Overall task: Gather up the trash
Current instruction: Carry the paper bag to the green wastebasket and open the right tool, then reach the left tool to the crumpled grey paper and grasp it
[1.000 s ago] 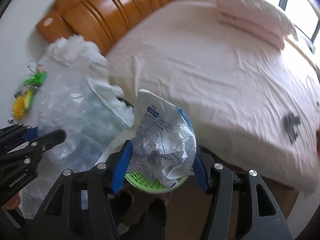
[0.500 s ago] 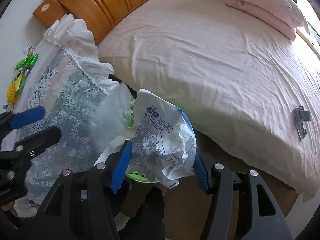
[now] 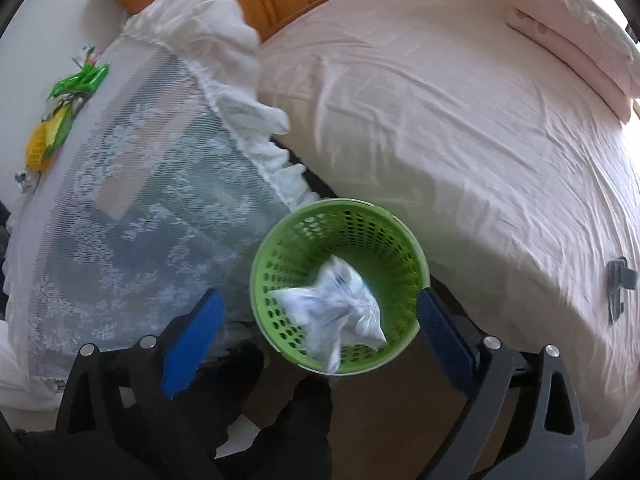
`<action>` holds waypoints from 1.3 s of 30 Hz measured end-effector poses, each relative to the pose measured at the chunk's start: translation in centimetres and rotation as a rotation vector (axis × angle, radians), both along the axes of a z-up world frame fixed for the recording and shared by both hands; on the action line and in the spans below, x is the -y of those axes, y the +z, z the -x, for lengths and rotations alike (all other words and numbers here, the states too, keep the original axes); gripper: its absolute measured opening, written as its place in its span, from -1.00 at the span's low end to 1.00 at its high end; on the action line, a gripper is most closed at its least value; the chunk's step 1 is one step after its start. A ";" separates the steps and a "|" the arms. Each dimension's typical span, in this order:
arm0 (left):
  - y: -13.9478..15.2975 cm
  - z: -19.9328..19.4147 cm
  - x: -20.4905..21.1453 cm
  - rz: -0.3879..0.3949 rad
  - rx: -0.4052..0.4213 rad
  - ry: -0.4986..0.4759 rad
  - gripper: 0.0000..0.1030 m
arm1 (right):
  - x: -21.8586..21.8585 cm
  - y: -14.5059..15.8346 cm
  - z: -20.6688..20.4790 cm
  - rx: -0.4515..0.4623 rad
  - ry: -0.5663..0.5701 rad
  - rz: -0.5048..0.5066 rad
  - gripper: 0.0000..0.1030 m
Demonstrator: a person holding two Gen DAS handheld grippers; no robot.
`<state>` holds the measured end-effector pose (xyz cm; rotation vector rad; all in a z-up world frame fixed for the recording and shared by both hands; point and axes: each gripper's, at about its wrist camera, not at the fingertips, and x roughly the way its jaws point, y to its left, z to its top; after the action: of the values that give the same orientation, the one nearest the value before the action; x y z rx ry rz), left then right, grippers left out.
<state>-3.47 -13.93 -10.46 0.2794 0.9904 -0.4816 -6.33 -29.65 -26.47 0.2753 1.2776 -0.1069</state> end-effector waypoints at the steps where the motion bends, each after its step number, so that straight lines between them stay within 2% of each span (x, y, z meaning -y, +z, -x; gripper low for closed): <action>1: 0.6 -0.1 -0.6 0.007 0.012 0.012 0.85 | -0.3 0.4 -0.4 0.006 0.001 0.002 0.88; 5: 3.0 -0.1 -3.7 0.042 0.068 0.088 0.85 | -1.5 3.0 -1.7 0.059 -0.004 0.012 0.94; 9: 5.1 -1.1 -8.1 0.071 0.132 0.214 0.85 | -2.8 6.1 -3.1 0.128 -0.003 0.026 0.95; 12: 5.8 -2.5 -11.6 0.076 0.154 0.301 0.85 | -4.8 9.0 -4.6 0.202 0.019 0.036 0.95; 17: 5.4 -4.5 -17.9 0.045 0.177 0.440 0.85 | -8.8 12.1 -7.0 0.281 0.079 0.046 0.95; 21: 3.9 -6.1 -22.9 0.025 0.160 0.526 0.85 | -12.2 12.9 -8.8 0.295 0.125 0.042 0.95; 25: 1.6 -8.0 -26.6 0.005 0.131 0.564 0.85 | -15.9 13.0 -10.2 0.280 0.167 0.033 0.95; 31: -2.2 -11.2 -30.3 -0.035 0.077 0.554 0.85 | -20.7 12.6 -11.1 0.252 0.228 0.053 0.95; 39: -6.7 -15.2 -32.0 -0.017 -0.006 0.520 0.85 | -24.1 11.2 -12.4 0.199 0.249 0.062 0.95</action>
<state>11.78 18.11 -17.15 0.0290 1.0275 -0.0005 6.08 -5.54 -15.23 0.0697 1.0987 0.0918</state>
